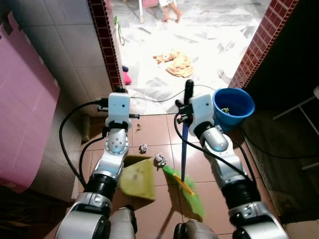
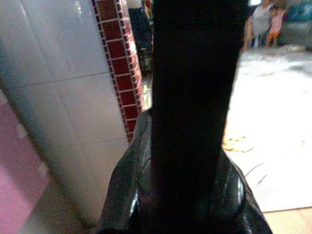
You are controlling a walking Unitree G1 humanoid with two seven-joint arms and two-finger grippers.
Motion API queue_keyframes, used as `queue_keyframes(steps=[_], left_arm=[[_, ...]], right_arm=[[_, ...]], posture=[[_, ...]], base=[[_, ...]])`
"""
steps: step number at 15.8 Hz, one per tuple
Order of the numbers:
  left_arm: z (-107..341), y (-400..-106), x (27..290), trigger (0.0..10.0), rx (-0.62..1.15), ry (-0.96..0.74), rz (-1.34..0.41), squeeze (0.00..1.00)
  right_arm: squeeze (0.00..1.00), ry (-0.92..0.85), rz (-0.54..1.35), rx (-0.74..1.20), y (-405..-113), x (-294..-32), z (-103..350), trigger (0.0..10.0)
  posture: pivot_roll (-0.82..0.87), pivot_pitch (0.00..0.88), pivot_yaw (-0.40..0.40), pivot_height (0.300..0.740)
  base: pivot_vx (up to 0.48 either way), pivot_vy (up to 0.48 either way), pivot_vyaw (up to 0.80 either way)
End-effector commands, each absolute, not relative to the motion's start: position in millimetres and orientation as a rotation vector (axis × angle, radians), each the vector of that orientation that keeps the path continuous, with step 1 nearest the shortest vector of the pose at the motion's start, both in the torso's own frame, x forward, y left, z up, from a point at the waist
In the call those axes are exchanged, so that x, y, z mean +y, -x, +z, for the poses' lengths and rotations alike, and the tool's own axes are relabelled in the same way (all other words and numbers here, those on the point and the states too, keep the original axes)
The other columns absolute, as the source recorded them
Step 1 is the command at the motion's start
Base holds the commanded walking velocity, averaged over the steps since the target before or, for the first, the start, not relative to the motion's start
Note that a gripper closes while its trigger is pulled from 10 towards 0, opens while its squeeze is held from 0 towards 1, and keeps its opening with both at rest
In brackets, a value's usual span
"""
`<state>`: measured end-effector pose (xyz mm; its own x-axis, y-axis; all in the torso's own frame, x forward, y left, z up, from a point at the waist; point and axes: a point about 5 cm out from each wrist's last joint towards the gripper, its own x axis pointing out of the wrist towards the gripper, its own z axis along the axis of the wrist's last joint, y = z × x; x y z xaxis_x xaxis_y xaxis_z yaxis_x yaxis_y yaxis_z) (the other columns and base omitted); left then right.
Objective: Sweep floor
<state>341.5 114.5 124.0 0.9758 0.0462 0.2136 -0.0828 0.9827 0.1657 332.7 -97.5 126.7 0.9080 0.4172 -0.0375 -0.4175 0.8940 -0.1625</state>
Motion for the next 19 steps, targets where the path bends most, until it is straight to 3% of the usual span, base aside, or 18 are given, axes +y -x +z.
queue_keyframes(steps=[1, 7, 10, 12, 16, 19], left_arm=[[144, -343, 118, 10.0, -0.297, -0.198, 0.082, 0.0], [131, -319, 129, 10.0, -0.231, -0.08, 0.138, 0.0], [127, -314, 131, 10.0, -0.212, -0.083, 0.136, 0.0], [131, -314, 128, 10.0, -0.226, -0.093, 0.115, 0.0], [136, -315, 128, 10.0, -0.228, -0.097, 0.119, 0.0], [135, -314, 127, 10.0, -0.221, -0.094, 0.115, 0.0]], right_arm=[[0.0, 0.208, 0.454, 0.088, -330, -101, 111, 10.0], [0.0, 0.214, 0.24, 0.105, -311, -134, 98, 10.0], [0.0, 0.221, 0.12, -0.011, -310, -144, 113, 10.0], [0.0, 0.242, 0.117, -0.199, -317, -137, 148, 10.0], [0.0, 0.243, 0.183, -0.254, -314, -123, 156, 10.0], [0.0, 0.254, 0.175, -0.256, -312, -121, 153, 10.0]], posture=[[-0.04, 0.147, 0.021, 0.731], [-0.05, 0.125, -0.002, 0.731], [-0.05, 0.115, 0.0, 0.731], [-0.05, 0.118, 0.006, 0.731], [-0.05, 0.118, 0.006, 0.731], [-0.05, 0.124, 0.004, 0.731]], base=[[0.0, 0.0, 0.0], [0.0, 0.0, 0.0], [0.0, 0.0, 0.0], [0.0, 0.0, 0.0], [0.0, 0.0, 0.0], [0.0, 0.0, 0.8]])
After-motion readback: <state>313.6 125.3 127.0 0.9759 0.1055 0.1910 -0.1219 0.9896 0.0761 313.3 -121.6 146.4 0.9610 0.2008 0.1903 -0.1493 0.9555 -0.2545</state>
